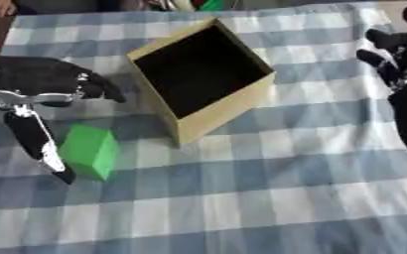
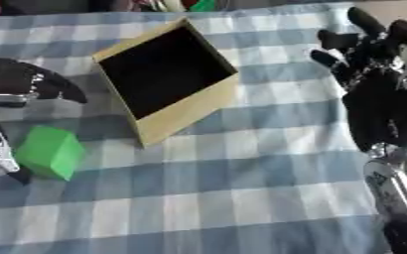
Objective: Pick up objects on the table and place them in the box.
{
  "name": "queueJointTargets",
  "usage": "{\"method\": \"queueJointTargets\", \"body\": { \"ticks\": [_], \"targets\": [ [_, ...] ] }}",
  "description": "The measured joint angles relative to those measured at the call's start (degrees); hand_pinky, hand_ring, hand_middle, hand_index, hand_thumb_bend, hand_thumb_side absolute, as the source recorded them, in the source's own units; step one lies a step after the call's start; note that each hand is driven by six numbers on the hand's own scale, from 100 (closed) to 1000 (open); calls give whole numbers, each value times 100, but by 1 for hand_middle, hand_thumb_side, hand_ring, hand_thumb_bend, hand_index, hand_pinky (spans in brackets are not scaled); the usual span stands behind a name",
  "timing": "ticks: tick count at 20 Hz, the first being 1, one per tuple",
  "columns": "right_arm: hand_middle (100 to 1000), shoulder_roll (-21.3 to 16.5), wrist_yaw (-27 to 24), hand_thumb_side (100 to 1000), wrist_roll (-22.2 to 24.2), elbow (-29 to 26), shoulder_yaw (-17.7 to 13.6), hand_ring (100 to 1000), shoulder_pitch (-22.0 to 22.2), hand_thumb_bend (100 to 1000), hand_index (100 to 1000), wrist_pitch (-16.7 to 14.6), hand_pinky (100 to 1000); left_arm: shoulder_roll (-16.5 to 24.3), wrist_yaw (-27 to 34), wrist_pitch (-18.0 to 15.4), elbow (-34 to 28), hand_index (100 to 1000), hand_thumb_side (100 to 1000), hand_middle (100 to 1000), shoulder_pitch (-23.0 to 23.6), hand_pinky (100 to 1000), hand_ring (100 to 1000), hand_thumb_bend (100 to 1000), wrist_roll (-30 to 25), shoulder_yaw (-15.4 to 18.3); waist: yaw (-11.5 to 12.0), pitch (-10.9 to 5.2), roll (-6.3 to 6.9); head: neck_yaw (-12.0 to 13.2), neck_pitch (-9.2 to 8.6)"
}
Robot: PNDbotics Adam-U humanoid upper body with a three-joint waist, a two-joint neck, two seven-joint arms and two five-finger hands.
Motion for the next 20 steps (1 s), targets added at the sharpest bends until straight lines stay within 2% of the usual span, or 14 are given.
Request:
{"method": "queueJointTargets", "body": {
  "ticks": [3, 5, 6, 7, 8, 10, 11, 12, 13, 15, 20],
  "targets": [
    [597, 4, 0, 963, -4, 0, 0, 872, 0, 100, 904, 20, 819, -92, -60, -21, 104, 890, 562, 789, 0, 797, 866, 739, 21, -21, -6, 0, 6, 1, -1],
    [596, 11, 0, 963, -4, 0, 0, 872, 0, 100, 905, 21, 819, -132, -54, -24, 122, 841, 549, 753, 0, 785, 845, 645, 24, -20, -6, 0, 6, 1, -1],
    [596, 15, 0, 963, -4, 0, 0, 872, 0, 100, 905, 22, 819, -151, -44, -23, 130, 841, 549, 753, -1, 785, 845, 645, 23, -19, -6, 0, 6, 1, -1],
    [596, 23, 1, 962, -4, 0, 0, 873, 0, 100, 905, 23, 819, -169, -28, -21, 135, 758, 506, 674, -1, 763, 788, 498, 21, -18, -6, 0, 6, 1, -1],
    [596, 33, 1, 962, -5, 0, 0, 873, 0, 100, 905, 24, 819, -173, -1, -18, 135, 712, 466, 618, -1, 747, 749, 424, 18, -17, -6, 0, 6, 1, -1],
    [596, 43, 4, 962, -6, 0, 1, 873, 0, 100, 905, 25, 819, -180, 46, -2, 134, 673, 432, 585, -1, 731, 720, 368, 2, -8, -6, 0, 6, 1, -1],
    [596, 44, 5, 962, -6, 0, 1, 873, 0, 100, 905, 25, 819, -190, 59, 10, 133, 587, 348, 511, -2, 679, 631, 254, -10, 3, -6, 0, 6, 1, -1],
    [596, 44, 5, 962, -6, 0, 1, 873, 0, 100, 905, 25, 819, -200, 70, 23, 130, 577, 332, 502, -2, 670, 618, 235, -23, 16, -5, 0, 6, 1, -1],
    [596, 44, 6, 963, -7, 0, 1, 873, 0, 100, 905, 26, 819, -212, 79, 34, 120, 557, 283, 480, -2, 655, 591, 171, -34, 21, -5, 0, 6, 2, -1],
    [596, 44, 6, 962, -7, 0, 1, 873, 0, 100, 905, 27, 820, -223, 122, 56, 80, 530, 267, 452, -2, 649, 569, 100, -56, 45, -3, 0, 6, 2, -1],
    [596, 45, 16, 962, -8, 0, 2, 873, -1, 100, 905, 39, 820, -226, 366, 159, -141, 512, 254, 441, -46, 633, 556, 100, -159, 279, 14, 0, 6, 1, -2]
  ]
}}
